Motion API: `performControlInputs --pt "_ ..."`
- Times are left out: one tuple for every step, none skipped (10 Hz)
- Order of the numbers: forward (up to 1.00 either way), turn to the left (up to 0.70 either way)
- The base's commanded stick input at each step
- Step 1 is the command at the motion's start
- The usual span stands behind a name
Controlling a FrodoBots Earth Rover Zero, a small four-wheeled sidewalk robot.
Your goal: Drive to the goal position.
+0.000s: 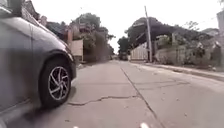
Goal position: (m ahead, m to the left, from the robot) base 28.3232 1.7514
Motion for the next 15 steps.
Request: performControlInputs --pt "0.7 0.01" --pt "0.7 0.0" --pt "0.7 0.01" --pt "0.7 0.02" --pt "0.7 0.02" --pt "0.7 0.02" --pt "0.7 0.02" --pt "0.7 0.02" --pt "0.7 0.01" --pt "0.7 0.0" --pt "0.7 0.0" --pt "0.7 0.0" --pt "0.7 -0.17" --pt "0.7 -0.33" --pt "0.7 -0.14"
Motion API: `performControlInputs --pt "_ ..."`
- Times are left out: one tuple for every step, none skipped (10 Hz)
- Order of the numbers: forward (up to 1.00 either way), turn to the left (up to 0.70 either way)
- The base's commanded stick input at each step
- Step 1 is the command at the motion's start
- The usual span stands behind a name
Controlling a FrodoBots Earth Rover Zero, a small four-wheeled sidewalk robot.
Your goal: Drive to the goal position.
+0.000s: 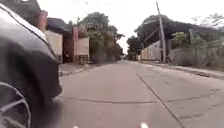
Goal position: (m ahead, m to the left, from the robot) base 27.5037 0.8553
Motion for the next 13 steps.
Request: performControlInputs --pt "0.7 0.0" --pt "0.7 0.0" --pt "0.7 0.0" --pt "0.7 0.0" --pt "0.7 0.0" --pt "0.7 0.0" --pt "0.7 0.0" --pt "0.7 0.0" --pt "0.7 0.0" --pt "0.7 0.0" --pt "0.7 0.0" --pt "0.7 0.0" --pt "0.7 0.0"
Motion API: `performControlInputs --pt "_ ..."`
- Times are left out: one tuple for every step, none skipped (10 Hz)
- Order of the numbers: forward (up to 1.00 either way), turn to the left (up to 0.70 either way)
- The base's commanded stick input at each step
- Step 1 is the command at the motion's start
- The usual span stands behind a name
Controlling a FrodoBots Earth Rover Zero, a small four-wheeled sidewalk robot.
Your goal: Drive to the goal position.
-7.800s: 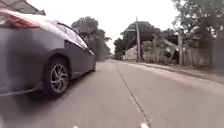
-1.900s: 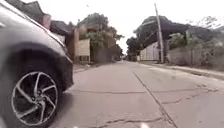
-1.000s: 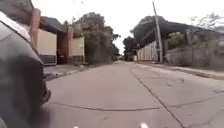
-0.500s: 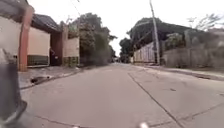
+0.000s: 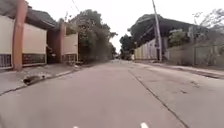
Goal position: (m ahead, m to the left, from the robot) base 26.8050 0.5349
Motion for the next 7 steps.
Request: performControlInputs --pt "0.7 0.0" --pt "0.7 0.0" --pt "0.7 0.0" --pt "0.7 0.0" --pt "0.7 0.0" --pt "0.7 0.0" --pt "0.7 0.0"
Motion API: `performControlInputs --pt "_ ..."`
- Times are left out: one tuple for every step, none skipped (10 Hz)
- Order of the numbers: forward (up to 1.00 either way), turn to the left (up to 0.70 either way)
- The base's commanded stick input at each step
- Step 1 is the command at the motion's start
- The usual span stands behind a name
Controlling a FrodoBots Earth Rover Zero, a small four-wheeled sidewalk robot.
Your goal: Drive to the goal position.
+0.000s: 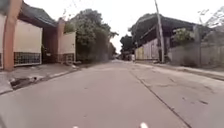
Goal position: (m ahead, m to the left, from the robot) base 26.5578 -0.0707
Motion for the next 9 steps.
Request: performControlInputs --pt "0.7 0.0" --pt "0.7 0.0" --pt "0.7 0.0" --pt "0.7 0.0" --pt "0.7 0.0" --pt "0.7 0.0" --pt "0.7 0.0" --pt "0.7 0.0" --pt "0.7 0.03"
